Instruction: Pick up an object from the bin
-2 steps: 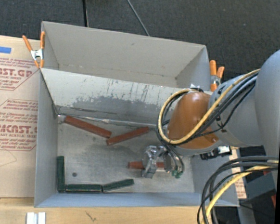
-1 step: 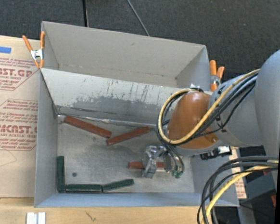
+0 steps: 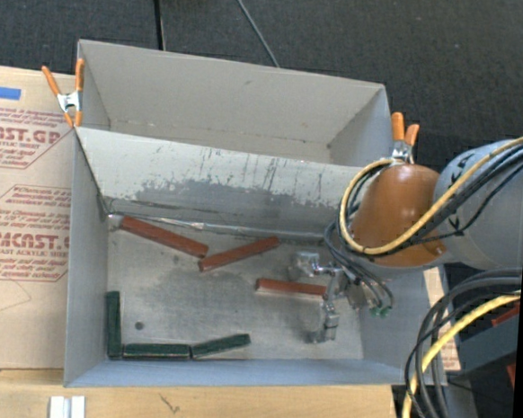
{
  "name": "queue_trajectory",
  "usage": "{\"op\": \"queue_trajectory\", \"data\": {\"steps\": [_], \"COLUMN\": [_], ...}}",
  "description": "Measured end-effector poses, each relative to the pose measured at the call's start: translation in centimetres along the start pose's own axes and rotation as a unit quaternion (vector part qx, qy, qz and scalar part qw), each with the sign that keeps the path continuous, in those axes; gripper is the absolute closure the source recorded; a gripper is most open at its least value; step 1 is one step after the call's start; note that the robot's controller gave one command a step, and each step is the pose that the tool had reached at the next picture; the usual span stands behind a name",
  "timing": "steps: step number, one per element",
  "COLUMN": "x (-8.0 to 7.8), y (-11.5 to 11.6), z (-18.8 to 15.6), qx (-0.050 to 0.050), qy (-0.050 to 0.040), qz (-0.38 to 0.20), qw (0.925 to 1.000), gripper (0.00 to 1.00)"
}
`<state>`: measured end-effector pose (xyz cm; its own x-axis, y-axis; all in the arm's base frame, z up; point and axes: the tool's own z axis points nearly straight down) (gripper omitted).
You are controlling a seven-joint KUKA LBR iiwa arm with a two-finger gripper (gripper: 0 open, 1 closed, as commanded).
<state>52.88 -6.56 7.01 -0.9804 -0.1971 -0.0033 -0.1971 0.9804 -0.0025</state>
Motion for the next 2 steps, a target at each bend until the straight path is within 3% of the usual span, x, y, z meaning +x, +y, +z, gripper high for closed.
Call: {"op": "queue_trajectory", "data": {"steps": [1,2], "x": [0.01,0.01], "y": [0.24,0.24], "z": [0.02,0.02], "qx": [-0.002,-0.002], "qy": [0.0012,0.0012], "qz": [-0.001,-0.001], "qw": [1.0000,1.0000], "gripper": [1.00,1.00]}}
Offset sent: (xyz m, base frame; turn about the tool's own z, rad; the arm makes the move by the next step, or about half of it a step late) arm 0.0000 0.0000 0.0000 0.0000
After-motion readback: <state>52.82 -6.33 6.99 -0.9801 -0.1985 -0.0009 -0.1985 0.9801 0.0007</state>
